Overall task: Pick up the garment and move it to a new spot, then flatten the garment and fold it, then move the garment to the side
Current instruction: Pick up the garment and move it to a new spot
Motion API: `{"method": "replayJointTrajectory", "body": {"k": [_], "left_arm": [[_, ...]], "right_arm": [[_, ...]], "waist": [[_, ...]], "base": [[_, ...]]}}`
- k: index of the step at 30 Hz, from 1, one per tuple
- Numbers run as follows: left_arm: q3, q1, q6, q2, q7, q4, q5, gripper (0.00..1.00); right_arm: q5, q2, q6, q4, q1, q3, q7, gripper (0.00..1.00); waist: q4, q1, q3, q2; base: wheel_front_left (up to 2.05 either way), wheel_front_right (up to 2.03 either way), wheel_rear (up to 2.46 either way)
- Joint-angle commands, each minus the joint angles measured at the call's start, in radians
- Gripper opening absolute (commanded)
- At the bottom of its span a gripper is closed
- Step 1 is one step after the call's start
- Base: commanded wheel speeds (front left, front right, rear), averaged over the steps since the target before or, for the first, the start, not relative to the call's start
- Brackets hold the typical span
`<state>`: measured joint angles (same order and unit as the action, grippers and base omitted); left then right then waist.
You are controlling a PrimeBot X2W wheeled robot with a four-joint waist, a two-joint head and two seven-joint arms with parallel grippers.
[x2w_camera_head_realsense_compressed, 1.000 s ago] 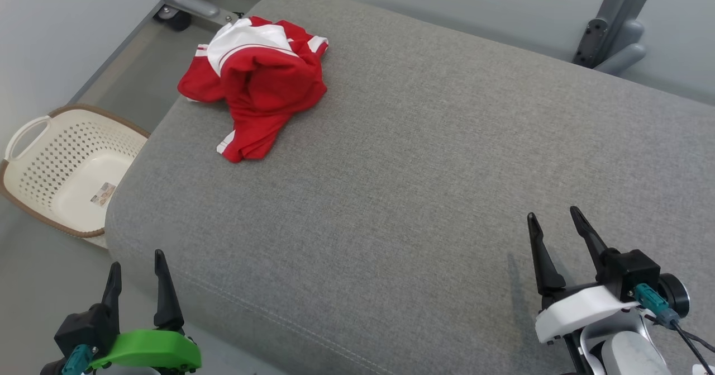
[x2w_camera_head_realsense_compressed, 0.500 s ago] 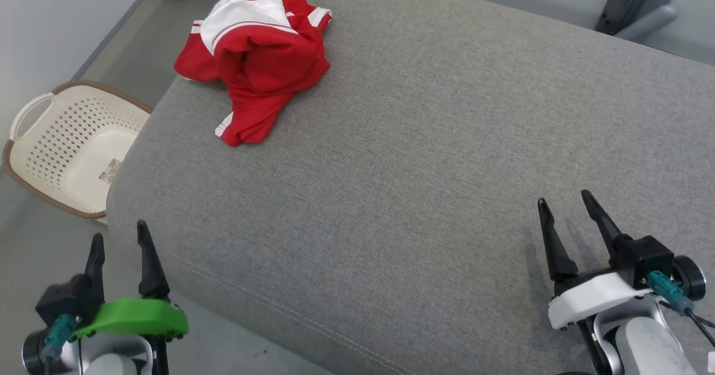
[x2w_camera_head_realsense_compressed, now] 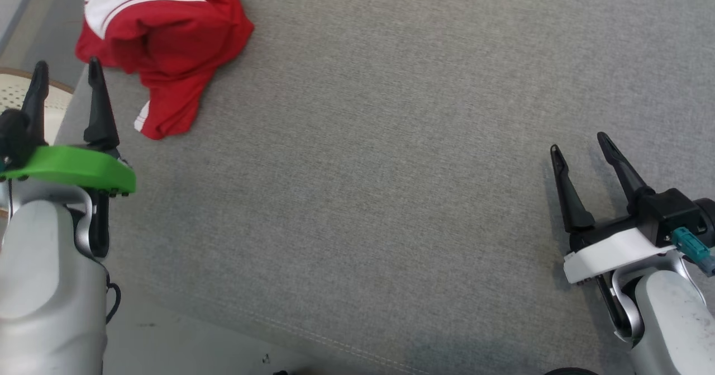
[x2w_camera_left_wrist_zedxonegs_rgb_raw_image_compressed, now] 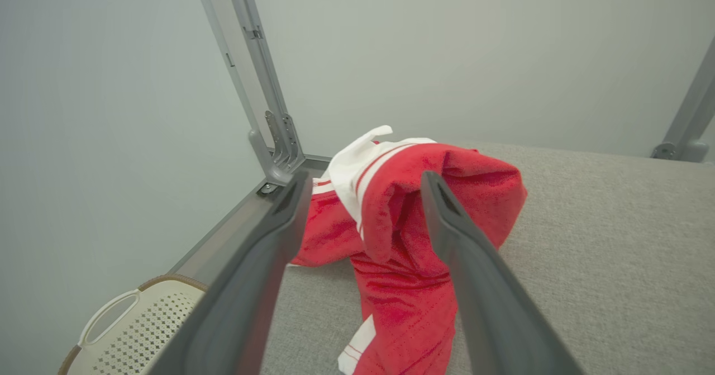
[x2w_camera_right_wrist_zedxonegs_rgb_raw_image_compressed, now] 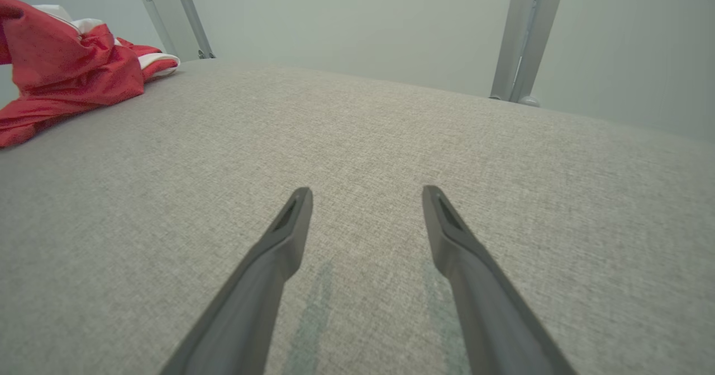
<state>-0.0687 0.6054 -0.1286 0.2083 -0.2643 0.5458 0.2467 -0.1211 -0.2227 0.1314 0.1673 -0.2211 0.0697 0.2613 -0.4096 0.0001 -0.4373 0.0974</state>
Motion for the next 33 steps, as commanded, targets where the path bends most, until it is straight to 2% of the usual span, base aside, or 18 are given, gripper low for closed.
{"method": "replayJointTrajectory", "body": {"k": [1, 6, 7, 9, 14, 17, 18, 19, 25, 33], "left_arm": [[0.056, 0.037, -0.003, 0.038, 0.000, 0.035, 0.024, 1.00], [0.204, 0.152, -0.001, 0.164, 0.006, 0.168, 0.082, 1.00], [0.204, 0.152, -0.001, 0.164, 0.006, 0.168, 0.082, 1.00], [0.237, 0.189, -0.001, 0.204, 0.006, 0.220, 0.094, 1.00], [0.276, 0.263, -0.001, 0.254, 0.020, 0.341, 0.097, 1.00], [0.275, 0.302, 0.008, 0.249, 0.015, 0.394, 0.098, 1.00], [0.272, 0.311, 0.011, 0.249, 0.012, 0.409, 0.101, 0.11], [0.267, 0.322, 0.016, 0.247, 0.009, 0.422, 0.105, 0.00], [0.269, 0.367, 0.019, 0.272, -0.002, 0.403, 0.083, 0.00], [0.284, 0.370, 0.005, 0.250, -0.001, 0.159, 0.058, 0.00]], "right_arm": [[-0.008, -0.009, -0.001, -0.004, -0.014, -0.002, 0.002, 1.00], [-0.015, -0.018, -0.001, -0.006, -0.025, 0.003, 0.002, 1.00], [-0.015, -0.018, -0.001, -0.006, -0.025, 0.003, 0.002, 1.00], [-0.019, -0.019, -0.001, -0.003, -0.032, 0.009, 0.001, 1.00], [-0.024, -0.016, -0.001, 0.002, -0.040, 0.010, 0.001, 1.00], [-0.026, -0.016, -0.001, 0.005, -0.045, 0.007, 0.001, 1.00], [-0.027, -0.013, -0.001, 0.005, -0.045, 0.006, 0.001, 1.00], [-0.027, -0.009, -0.001, 0.005, -0.046, 0.006, 0.001, 1.00], [-0.038, 0.025, -0.001, 0.012, -0.034, -0.001, 0.001, 1.00], [-0.051, 0.093, -0.001, 0.034, 0.011, -0.007, 0.001, 1.00]], "waist": [[0.091, -0.0001, -0.087, 0.0001], [0.138, -0.0001, -0.113, 0.0001], [0.138, -0.0001, -0.113, 0.0001], [0.155, -0.0001, -0.123, 0.0001], [0.188, -0.0001, -0.143, 0.0001], [0.201, -0.0001, -0.150, 0.0001], [0.205, -0.0001, -0.150, 0.0001], [0.210, -0.0001, -0.147, 0.0001], [0.235, -0.0001, -0.097, 0.0001], [0.271, -0.0001, 0.019, 0.0001]], "base": [[0.00, 0.00, 0.00], [0.00, 0.00, 0.00], [0.00, 0.00, 0.00], [0.00, 0.00, 0.00], [0.00, 0.00, 0.00], [0.00, 0.00, 0.00], [0.00, 0.00, 0.00], [0.00, 0.00, 0.00], [0.00, 0.00, 0.00], [0.00, 0.00, 0.00]]}}
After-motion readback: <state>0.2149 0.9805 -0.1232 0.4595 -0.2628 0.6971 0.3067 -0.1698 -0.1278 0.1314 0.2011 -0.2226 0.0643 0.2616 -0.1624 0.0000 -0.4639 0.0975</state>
